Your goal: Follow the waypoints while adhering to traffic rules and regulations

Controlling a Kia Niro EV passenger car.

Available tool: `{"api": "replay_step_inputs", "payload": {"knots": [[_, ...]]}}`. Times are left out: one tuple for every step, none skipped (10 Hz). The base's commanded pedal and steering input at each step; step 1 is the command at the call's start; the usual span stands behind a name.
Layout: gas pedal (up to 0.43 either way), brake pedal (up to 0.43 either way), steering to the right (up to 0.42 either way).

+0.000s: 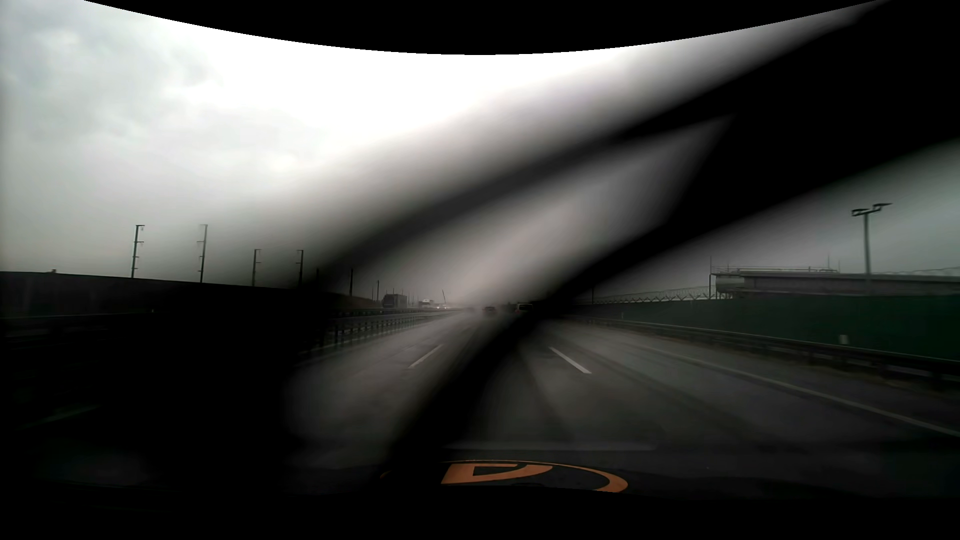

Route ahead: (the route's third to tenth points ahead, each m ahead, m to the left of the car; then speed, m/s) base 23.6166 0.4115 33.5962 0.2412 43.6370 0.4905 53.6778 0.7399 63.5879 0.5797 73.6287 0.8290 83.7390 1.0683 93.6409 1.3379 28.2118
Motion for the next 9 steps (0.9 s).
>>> {"api": "replay_step_inputs", "payload": {"knots": [[0.098,0.0,0.001],[0.098,0.0,0.001],[0.098,0.0,0.002],[0.098,0.0,0.002],[0.098,0.0,0.003],[0.098,0.0,0.004],[0.098,0.0,0.004],[0.098,0.0,0.004],[0.098,0.0,0.004]]}}
